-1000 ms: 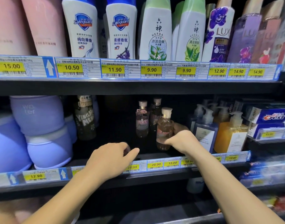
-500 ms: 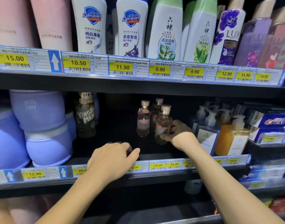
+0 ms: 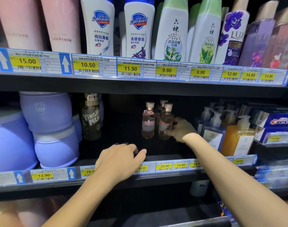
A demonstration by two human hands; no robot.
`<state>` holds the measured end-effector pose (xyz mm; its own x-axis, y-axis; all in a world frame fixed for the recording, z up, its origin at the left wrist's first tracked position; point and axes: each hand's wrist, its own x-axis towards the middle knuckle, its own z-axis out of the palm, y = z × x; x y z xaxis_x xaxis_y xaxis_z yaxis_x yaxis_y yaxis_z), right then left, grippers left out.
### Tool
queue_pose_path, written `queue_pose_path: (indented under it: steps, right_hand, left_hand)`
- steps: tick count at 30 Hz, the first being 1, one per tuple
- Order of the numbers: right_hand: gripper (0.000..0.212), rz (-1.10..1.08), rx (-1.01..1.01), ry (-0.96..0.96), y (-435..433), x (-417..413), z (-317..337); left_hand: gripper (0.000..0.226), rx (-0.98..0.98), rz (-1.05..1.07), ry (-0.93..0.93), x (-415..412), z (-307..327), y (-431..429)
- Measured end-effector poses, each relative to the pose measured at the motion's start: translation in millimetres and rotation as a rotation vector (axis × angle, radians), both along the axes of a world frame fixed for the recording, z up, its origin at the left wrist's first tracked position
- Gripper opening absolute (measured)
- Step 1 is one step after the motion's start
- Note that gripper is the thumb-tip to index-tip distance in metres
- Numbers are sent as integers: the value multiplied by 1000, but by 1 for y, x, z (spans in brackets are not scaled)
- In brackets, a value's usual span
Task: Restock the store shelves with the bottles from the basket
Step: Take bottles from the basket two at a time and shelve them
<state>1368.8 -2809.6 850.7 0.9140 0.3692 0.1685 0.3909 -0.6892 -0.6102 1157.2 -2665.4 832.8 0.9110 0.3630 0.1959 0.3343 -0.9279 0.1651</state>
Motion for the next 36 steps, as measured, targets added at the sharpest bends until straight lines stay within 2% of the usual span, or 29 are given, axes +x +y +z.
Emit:
queue_pose_path:
  steps: [5,9,13,18,28,36]
  right_hand:
    - [75,-70,-194,-9,-12,-30,11]
    - [61,-83,-340,-126,-31,-81,14]
    - [75,-106,-351,-229,-52,-129,11]
    - [71,-174,-447,-303,-95,-167,0]
    - [72,-407,-670,-305,-207,-198,-32]
    - [72,-449,-636,-248,-342,-199,-63]
  left_hand:
    - [55,-7,-23,-14,1,-3,3]
    - [55,-7,-45,-34,5,-7,5]
    - [51,20,-62,-16,5,-5,3]
    - [44,-29,-116,-36,7,3,-14]
    - [46,227,-400,-188,1,1,-153]
    - [47,236,-513,-64,18,-31,-297]
